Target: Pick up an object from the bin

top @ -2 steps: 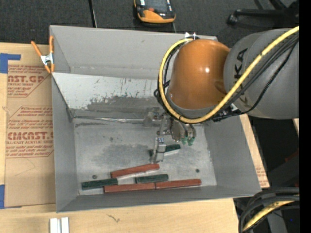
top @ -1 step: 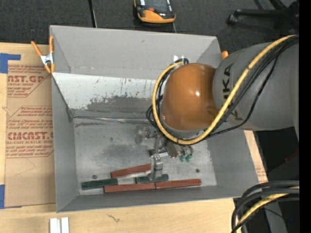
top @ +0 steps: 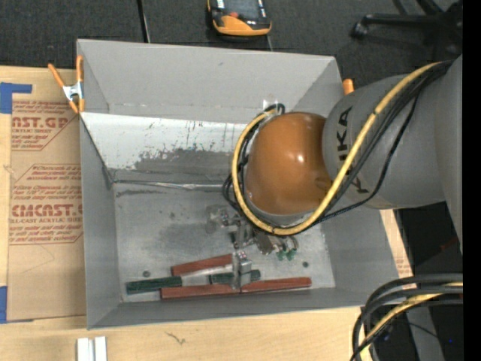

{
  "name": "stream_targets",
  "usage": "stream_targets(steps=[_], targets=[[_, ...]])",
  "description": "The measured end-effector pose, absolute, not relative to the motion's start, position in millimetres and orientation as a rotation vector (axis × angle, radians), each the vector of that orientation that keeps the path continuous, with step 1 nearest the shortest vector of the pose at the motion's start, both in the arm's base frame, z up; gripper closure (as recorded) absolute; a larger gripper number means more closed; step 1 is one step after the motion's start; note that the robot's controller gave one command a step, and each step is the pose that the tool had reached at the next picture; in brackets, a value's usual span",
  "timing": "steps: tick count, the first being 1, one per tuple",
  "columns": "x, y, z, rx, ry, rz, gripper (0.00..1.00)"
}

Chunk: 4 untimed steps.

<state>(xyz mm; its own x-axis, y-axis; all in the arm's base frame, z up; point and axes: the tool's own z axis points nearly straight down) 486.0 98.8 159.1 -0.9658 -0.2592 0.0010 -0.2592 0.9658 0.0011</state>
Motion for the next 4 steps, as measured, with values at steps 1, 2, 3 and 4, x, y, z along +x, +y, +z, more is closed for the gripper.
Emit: stream_targets(steps=[1, 2, 3, 4], targets=[[497.2, 107.6, 127.5, 0.412, -3.113, -0.002, 0.0], [489.8, 110.9, 66.7, 0.541, -3.09, -0.002, 0.0], [488.7, 108.1, 73.1, 0.386, -3.119, -0.004, 1.0], [488.7, 108.1, 73.1, 0.386, -3.119, -0.004, 1.0]])
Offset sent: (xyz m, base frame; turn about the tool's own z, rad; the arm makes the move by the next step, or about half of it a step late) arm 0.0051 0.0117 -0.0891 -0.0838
